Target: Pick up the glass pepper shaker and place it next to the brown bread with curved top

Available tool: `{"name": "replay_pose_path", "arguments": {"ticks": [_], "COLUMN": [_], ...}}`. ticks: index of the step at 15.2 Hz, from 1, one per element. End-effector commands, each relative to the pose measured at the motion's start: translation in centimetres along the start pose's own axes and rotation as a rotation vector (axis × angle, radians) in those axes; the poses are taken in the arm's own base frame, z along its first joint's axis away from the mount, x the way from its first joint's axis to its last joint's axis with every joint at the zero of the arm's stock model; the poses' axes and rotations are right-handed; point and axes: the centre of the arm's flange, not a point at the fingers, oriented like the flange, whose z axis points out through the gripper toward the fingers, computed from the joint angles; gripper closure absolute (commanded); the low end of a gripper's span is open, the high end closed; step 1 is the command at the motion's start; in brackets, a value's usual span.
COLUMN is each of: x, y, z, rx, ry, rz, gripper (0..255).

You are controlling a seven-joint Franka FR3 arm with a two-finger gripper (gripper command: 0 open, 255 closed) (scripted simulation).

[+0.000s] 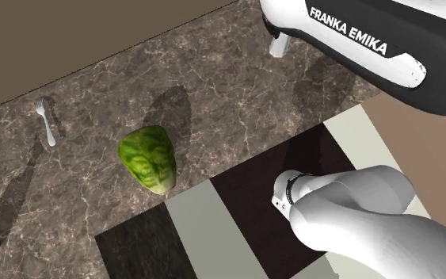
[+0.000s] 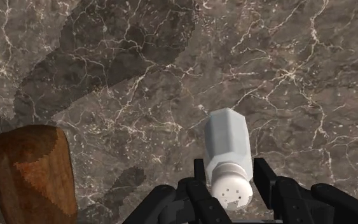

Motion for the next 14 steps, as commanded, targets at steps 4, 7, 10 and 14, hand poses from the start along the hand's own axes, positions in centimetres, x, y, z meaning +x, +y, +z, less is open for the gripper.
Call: {"name": "replay_pose_path", "arguments": {"ticks": [4,7,10,14], "x": [2.7,4.3,6.0,8.1], "y": [6.0,9.5,13.1,17.9], "z": [0.9,1.4,1.8,2.5], "rx": [-0.001,-0.001,-0.001,-0.001], "ry": [0.000,0.000,0.000,0.000], "rz": [-0.001,-0.001,-0.001,-0.001], "gripper": [255,255,255,255]}}
